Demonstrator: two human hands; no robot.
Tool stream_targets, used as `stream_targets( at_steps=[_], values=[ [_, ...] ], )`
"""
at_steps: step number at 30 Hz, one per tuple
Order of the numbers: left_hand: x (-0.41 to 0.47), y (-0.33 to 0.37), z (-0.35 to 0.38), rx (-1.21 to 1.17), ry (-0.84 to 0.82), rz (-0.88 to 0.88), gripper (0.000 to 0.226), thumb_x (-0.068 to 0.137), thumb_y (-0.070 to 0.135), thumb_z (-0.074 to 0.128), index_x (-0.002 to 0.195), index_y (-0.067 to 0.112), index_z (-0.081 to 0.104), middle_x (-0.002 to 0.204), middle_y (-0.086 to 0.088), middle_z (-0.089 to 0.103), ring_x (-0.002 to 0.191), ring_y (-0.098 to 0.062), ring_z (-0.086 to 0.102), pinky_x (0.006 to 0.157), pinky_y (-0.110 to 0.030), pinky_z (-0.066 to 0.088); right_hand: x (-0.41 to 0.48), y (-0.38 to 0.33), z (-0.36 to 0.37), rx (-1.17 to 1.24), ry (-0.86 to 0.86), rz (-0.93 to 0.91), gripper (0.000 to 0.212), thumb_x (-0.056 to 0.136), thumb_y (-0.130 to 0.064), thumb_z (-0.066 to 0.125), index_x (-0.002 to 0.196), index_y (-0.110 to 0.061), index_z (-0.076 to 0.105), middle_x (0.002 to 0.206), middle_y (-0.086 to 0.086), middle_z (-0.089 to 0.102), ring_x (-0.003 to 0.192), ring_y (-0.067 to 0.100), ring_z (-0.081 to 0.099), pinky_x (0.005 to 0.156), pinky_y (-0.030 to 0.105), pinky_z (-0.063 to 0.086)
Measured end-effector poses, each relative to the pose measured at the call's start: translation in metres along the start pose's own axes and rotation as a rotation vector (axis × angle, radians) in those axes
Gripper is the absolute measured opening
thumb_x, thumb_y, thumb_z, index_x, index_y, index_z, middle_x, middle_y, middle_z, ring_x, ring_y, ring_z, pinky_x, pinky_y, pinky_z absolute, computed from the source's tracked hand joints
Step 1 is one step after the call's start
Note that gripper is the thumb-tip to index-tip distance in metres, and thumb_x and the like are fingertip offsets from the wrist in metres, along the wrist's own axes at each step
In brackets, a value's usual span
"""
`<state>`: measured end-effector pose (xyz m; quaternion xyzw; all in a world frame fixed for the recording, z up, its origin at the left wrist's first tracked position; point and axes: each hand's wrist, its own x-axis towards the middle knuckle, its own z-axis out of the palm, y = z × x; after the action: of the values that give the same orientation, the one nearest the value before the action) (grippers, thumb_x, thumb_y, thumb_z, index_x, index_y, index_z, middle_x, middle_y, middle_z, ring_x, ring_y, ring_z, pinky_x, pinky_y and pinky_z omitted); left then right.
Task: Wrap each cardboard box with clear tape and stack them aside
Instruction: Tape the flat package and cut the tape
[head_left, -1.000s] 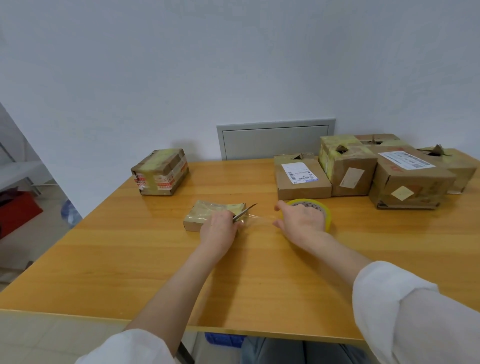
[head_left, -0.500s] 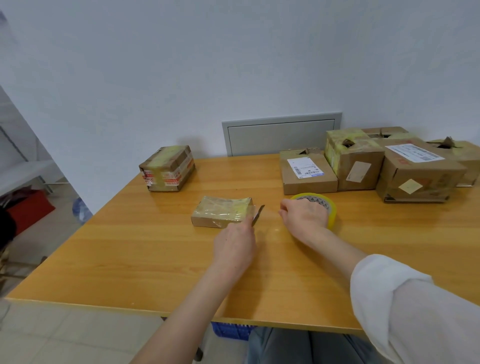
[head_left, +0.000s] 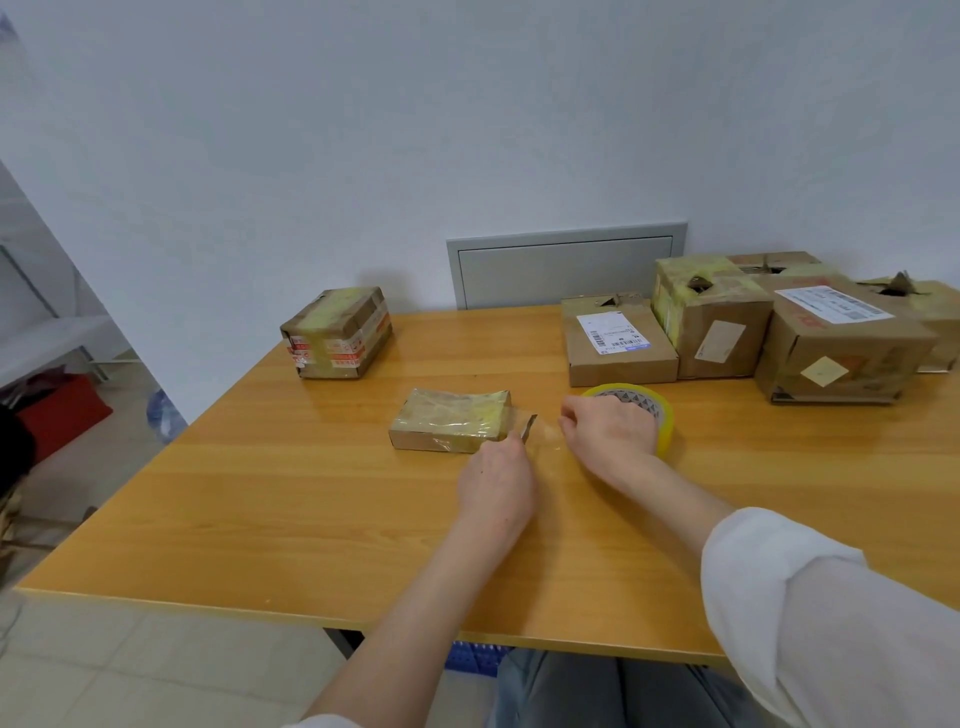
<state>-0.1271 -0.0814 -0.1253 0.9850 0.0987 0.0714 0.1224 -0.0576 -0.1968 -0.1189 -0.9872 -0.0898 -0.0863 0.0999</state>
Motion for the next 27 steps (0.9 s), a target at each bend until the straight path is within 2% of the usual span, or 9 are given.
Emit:
stream_targets(
  at_steps=[7, 15, 19, 24, 27],
  values=[
    [0.003, 0.004, 0.004, 0.042, -0.056, -0.005, 0.032, 0.095, 0.002, 0.031, 0.113, 0.004, 0.058, 0.115, -0.017, 0.061, 0.107, -0.035, 0.058, 0.079, -0.038, 0.046, -0.001, 0.003, 0.000, 0.054, 0.003, -0.022, 0.026, 0.099, -0.033, 0.038, 0.094, -0.027, 0.063, 0.092, 0.003, 0.067, 0.079, 0.028, 0.057, 0.060, 0.030, 0.038],
    [0.003, -0.005, 0.005, 0.098, -0.063, 0.002, 0.034, 0.093, 0.001, 0.029, 0.113, 0.009, 0.056, 0.112, -0.014, 0.061, 0.104, -0.033, 0.059, 0.069, -0.034, 0.040, -0.004, 0.006, 0.001, 0.019, 0.025, -0.063, 0.026, 0.100, -0.036, 0.038, 0.104, -0.028, 0.063, 0.095, 0.003, 0.068, 0.087, 0.029, 0.063, 0.062, 0.029, 0.042],
    [0.002, -0.007, 0.002, 0.151, -0.072, 0.004, 0.034, 0.094, 0.002, 0.029, 0.114, 0.010, 0.055, 0.112, -0.013, 0.060, 0.104, -0.033, 0.059, 0.068, -0.034, 0.039, -0.005, 0.009, 0.001, 0.011, 0.021, -0.068, 0.027, 0.101, -0.038, 0.037, 0.106, -0.028, 0.062, 0.096, 0.003, 0.068, 0.088, 0.029, 0.063, 0.065, 0.031, 0.046],
    [-0.010, -0.012, -0.003, 0.157, -0.110, 0.013, 0.034, 0.093, 0.001, 0.032, 0.116, 0.012, 0.054, 0.109, -0.011, 0.061, 0.100, -0.031, 0.060, 0.067, -0.034, 0.041, -0.007, 0.016, 0.000, 0.015, 0.014, -0.080, 0.026, 0.101, -0.040, 0.037, 0.107, -0.028, 0.059, 0.099, 0.002, 0.067, 0.089, 0.028, 0.062, 0.063, 0.031, 0.042],
    [-0.014, -0.018, -0.010, 0.103, -0.038, -0.012, 0.029, 0.093, 0.004, 0.036, 0.118, 0.014, 0.049, 0.108, -0.012, 0.062, 0.100, -0.034, 0.060, 0.069, -0.035, 0.041, -0.007, 0.018, -0.001, 0.038, 0.011, -0.074, 0.027, 0.101, -0.041, 0.037, 0.107, -0.027, 0.060, 0.101, 0.003, 0.067, 0.091, 0.029, 0.062, 0.064, 0.031, 0.043]
  ],
)
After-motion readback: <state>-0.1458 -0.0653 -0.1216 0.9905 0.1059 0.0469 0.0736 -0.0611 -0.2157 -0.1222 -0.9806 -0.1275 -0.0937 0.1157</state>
